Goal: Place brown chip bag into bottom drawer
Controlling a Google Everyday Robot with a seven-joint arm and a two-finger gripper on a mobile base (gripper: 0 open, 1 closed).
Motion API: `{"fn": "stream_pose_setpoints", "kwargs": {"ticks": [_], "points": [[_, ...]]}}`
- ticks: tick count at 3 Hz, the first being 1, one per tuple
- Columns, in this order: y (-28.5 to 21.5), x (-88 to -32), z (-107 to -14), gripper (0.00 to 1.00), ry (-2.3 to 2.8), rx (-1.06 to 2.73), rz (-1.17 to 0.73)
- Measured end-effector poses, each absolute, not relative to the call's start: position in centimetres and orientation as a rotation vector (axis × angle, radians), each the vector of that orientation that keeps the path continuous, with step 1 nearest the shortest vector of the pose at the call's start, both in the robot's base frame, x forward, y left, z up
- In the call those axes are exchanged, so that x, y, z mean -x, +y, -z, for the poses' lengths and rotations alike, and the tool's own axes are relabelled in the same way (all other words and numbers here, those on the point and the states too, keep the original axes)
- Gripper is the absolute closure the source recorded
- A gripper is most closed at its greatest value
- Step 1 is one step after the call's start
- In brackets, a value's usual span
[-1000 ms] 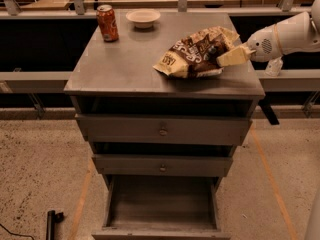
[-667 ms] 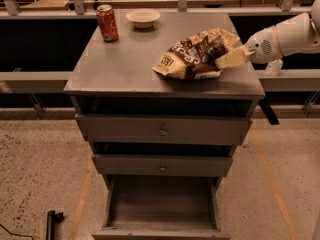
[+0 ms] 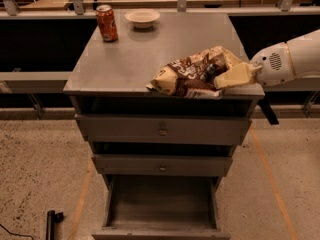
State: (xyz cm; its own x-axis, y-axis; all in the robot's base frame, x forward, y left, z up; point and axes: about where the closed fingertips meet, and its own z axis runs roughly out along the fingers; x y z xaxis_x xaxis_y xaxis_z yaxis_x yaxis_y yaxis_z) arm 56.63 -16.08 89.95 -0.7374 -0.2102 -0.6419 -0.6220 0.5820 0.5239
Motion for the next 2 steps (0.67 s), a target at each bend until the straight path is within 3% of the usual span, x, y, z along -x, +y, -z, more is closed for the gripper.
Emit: {"fn": "stream_pose_setpoints", "kwargs": {"ticks": [2], "points": [[-14.6,-44.0,-84.1,1.00,2.656,0.349,-1.294]]}}
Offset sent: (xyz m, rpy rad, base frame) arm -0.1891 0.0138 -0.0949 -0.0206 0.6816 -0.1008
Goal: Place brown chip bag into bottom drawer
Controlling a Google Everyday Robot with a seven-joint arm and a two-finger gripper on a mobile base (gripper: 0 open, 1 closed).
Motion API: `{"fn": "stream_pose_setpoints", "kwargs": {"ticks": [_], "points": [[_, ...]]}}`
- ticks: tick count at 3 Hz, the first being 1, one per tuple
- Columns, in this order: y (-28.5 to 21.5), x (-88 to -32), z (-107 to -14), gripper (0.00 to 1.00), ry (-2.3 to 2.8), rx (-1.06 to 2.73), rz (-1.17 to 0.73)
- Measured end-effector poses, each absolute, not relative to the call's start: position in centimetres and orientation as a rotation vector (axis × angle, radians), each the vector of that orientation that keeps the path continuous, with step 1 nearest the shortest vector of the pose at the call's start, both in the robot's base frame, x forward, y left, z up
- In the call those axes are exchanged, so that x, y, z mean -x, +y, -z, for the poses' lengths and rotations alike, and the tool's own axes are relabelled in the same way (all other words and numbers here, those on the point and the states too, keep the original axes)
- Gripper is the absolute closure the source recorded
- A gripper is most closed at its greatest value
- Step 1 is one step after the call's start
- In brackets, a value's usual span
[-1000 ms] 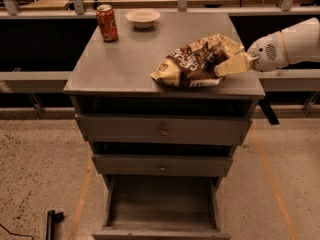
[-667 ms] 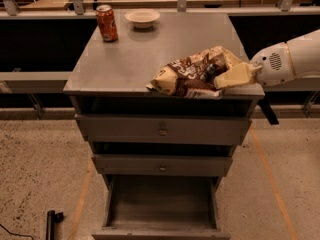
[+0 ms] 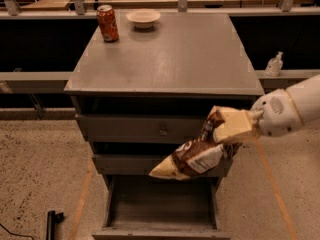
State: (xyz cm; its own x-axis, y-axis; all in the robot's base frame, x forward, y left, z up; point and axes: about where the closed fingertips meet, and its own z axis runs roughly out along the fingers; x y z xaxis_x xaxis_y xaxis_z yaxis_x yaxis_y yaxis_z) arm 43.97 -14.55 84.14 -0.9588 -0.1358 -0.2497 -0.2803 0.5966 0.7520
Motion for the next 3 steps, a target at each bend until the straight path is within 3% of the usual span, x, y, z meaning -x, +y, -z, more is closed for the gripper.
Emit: {"fn": "stream_pose_setpoints", "kwargs": {"ticks": [2,3], "points": [[-11.1,-39.8,-71.3,1.00,2.653,0.281,-1.399],[-9.8,-43.9,-65.4,1.00,2.578,0.306,-1.272]]}}
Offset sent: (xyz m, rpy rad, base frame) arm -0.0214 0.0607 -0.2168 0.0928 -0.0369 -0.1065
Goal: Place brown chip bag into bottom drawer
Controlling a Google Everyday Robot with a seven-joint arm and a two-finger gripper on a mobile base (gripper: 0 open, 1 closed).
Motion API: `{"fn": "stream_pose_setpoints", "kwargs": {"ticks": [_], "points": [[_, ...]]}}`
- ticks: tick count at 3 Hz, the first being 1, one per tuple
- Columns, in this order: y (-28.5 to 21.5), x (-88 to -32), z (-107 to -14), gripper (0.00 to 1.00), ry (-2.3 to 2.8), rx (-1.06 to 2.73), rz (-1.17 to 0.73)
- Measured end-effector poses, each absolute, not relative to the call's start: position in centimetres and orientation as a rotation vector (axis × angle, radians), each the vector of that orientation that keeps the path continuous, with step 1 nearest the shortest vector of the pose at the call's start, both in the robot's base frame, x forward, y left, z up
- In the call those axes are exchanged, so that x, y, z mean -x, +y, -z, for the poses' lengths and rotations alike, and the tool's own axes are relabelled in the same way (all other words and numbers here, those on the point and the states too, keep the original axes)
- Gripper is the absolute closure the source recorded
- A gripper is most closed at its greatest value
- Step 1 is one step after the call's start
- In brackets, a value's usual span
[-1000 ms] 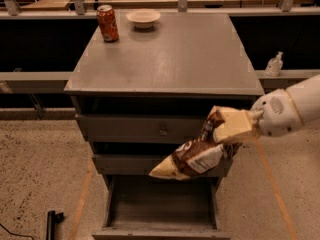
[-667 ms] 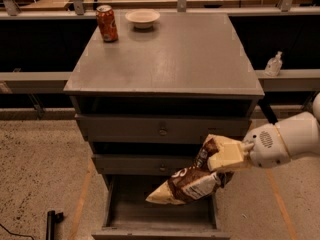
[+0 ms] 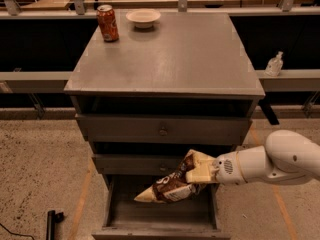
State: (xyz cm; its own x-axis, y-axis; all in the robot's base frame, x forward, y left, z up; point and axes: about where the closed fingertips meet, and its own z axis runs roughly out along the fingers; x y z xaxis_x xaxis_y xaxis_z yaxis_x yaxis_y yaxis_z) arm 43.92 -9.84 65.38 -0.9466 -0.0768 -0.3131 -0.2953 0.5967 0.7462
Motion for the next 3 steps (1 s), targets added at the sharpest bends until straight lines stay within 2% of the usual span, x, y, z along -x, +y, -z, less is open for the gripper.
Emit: {"fn": "stream_pose_setpoints", "kwargs": {"ticks": [2,3], "points": [[-9.8,-45.4,-63.9,1.00,2.546,0.191,-1.233],[-9.0,-46.3,-59.5,1.00,2.515,0.046,-1.254]]}}
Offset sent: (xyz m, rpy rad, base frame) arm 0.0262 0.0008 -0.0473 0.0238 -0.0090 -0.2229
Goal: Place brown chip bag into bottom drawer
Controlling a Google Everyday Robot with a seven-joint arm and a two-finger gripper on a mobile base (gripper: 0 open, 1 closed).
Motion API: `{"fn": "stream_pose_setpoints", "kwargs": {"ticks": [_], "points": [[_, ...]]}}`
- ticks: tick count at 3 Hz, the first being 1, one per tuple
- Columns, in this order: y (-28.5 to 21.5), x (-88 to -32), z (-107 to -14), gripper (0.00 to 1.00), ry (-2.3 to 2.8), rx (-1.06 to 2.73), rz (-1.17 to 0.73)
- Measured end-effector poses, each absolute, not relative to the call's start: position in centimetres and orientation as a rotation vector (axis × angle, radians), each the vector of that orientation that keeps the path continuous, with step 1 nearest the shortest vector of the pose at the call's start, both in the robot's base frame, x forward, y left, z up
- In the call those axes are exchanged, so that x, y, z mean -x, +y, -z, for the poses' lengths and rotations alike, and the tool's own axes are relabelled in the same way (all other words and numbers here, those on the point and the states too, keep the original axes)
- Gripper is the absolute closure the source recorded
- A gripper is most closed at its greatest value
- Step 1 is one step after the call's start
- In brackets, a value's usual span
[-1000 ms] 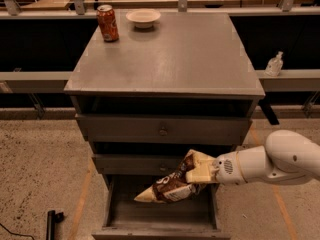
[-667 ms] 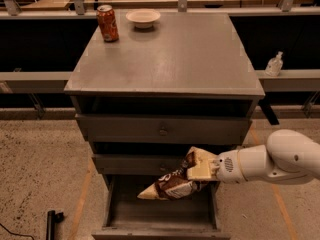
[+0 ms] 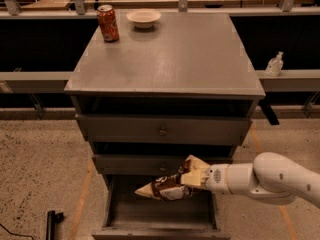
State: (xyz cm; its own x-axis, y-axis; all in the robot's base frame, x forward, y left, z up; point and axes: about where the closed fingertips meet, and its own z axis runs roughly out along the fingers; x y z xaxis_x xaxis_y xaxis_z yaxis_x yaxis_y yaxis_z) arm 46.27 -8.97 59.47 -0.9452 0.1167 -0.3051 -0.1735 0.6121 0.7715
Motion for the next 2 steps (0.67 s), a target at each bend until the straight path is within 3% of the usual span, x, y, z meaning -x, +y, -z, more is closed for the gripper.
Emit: {"fn": "stream_pose_setpoints", "kwargs": {"ticks": [2], "points": [[-8.4,-48.7,-50.2,1.00,2.489,-0.166,-1.242]]}}
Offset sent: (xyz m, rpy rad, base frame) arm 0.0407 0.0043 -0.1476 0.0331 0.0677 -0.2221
